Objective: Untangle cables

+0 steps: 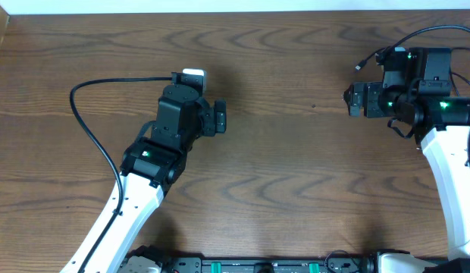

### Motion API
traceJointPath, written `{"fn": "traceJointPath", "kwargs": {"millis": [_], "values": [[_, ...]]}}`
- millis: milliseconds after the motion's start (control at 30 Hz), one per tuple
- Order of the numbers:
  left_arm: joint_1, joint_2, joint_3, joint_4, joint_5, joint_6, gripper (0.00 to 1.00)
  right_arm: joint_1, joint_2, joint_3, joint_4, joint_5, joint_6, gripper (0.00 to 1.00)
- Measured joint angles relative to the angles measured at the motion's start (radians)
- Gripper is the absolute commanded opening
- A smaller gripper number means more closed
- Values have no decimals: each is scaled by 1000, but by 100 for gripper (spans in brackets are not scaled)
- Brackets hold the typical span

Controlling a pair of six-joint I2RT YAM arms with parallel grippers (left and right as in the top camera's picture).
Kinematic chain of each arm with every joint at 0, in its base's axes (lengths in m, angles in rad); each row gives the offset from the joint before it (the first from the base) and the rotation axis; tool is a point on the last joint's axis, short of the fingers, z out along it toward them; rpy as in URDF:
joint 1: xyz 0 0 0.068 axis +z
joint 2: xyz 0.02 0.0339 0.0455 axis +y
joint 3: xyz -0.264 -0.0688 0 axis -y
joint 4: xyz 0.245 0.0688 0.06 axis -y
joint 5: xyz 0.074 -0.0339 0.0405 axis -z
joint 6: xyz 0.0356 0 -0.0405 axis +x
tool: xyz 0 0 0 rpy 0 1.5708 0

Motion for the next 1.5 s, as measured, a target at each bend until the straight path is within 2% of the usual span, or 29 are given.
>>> {"fn": "traceJointPath", "kwargs": {"millis": [300,667,1000,1167,1267,1500], "values": [[0,-67,-24,-7,0,0,92,0,0,0,0,0,0,99],[0,-269,-217,17,0,0,92,0,0,0,-1,0,0,99],[2,-623,-521,391,3,26,92,0,0,0,-1,1,0,99],[49,-760,-687,554,35,42,92,0,0,0,-1,1,0,99],[93,-840,-764,612,55,46,92,0,0,0,-1,0,0,99],[198,-1027,-871,629,102,48,92,0,0,0,0,0,0,99]]}}
